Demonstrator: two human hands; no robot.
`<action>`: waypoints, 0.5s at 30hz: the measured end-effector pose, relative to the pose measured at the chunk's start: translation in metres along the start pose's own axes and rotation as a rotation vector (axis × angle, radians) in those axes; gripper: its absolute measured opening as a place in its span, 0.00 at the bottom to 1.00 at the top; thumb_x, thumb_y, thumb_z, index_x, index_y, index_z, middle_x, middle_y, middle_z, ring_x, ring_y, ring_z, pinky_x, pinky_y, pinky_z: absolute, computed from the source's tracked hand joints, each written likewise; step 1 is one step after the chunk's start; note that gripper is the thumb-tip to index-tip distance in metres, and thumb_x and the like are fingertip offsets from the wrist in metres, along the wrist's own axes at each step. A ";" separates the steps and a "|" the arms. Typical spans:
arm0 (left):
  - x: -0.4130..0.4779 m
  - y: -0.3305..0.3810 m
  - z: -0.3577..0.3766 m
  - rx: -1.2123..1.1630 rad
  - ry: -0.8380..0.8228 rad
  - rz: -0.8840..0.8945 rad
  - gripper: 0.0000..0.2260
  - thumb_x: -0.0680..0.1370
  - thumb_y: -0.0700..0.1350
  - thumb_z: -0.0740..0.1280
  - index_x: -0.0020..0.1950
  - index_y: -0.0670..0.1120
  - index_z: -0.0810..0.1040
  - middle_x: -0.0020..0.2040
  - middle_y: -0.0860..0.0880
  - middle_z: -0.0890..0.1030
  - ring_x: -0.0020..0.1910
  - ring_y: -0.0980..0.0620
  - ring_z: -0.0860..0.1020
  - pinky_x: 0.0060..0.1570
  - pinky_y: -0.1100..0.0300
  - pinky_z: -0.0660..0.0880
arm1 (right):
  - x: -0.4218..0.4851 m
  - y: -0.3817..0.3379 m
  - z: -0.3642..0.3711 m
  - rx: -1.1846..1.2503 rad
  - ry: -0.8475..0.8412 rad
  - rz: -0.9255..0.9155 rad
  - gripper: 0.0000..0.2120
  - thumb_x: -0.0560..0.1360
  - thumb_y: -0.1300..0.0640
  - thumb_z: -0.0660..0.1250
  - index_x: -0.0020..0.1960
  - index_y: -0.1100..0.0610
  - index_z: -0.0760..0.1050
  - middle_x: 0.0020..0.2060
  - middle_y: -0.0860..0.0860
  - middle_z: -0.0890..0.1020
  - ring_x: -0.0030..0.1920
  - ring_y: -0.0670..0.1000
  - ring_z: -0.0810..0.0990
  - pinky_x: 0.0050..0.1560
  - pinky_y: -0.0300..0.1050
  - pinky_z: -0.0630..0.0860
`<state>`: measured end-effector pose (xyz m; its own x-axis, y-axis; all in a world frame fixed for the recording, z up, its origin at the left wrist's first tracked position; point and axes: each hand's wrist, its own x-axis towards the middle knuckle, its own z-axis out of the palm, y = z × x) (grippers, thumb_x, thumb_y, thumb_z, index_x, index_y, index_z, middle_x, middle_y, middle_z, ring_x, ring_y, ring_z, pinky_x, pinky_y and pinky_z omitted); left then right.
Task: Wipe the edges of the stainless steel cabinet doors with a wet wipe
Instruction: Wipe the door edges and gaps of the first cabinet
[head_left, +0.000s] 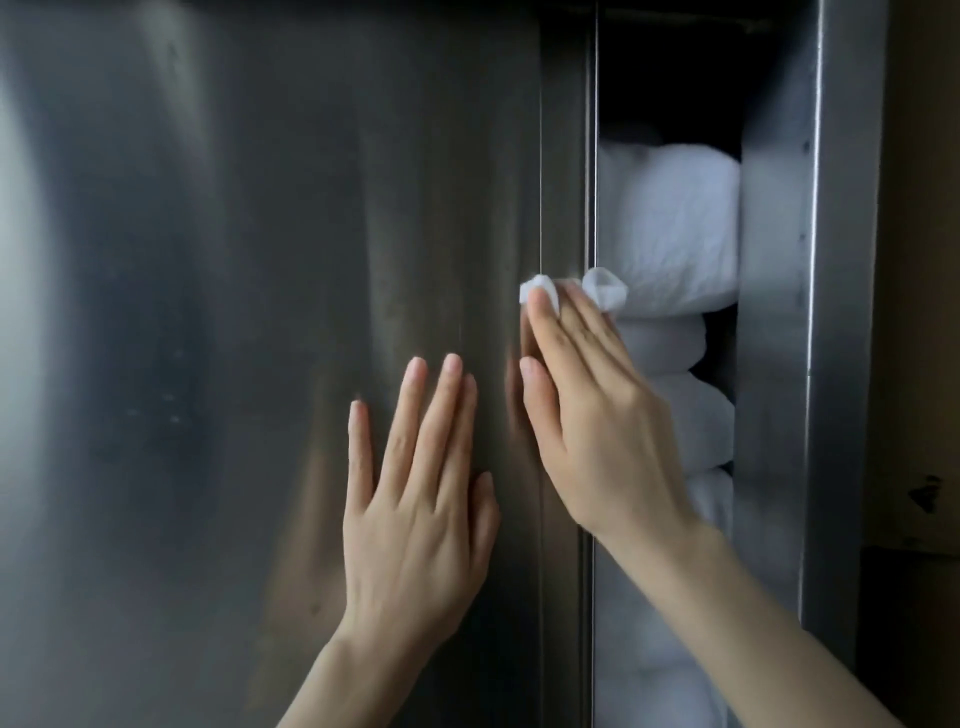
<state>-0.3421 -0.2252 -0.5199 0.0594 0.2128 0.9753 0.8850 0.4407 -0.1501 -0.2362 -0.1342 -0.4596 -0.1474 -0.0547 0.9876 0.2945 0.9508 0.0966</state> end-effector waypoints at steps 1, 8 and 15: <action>-0.001 -0.001 0.002 0.025 0.004 0.013 0.27 0.77 0.45 0.57 0.76 0.40 0.61 0.77 0.45 0.60 0.77 0.46 0.55 0.75 0.42 0.51 | 0.005 -0.002 0.001 0.001 0.009 0.009 0.21 0.81 0.56 0.52 0.71 0.65 0.65 0.69 0.58 0.69 0.72 0.55 0.65 0.67 0.54 0.70; -0.003 -0.006 0.009 0.115 0.029 0.048 0.27 0.78 0.47 0.57 0.76 0.41 0.60 0.77 0.45 0.60 0.77 0.45 0.57 0.74 0.42 0.55 | -0.014 0.001 0.003 -0.092 -0.024 -0.064 0.21 0.81 0.58 0.54 0.71 0.66 0.63 0.70 0.59 0.68 0.72 0.56 0.63 0.67 0.55 0.70; -0.002 -0.008 0.006 0.136 0.017 0.054 0.28 0.76 0.49 0.57 0.76 0.43 0.60 0.77 0.47 0.60 0.77 0.47 0.55 0.74 0.45 0.52 | 0.052 0.004 -0.005 -0.092 -0.037 -0.029 0.23 0.81 0.55 0.52 0.73 0.65 0.61 0.71 0.59 0.66 0.73 0.56 0.62 0.70 0.54 0.65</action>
<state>-0.3525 -0.2237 -0.5214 0.1141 0.2246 0.9678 0.8096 0.5436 -0.2216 -0.2376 -0.1346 -0.4073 -0.1914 -0.0694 0.9791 0.3748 0.9167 0.1382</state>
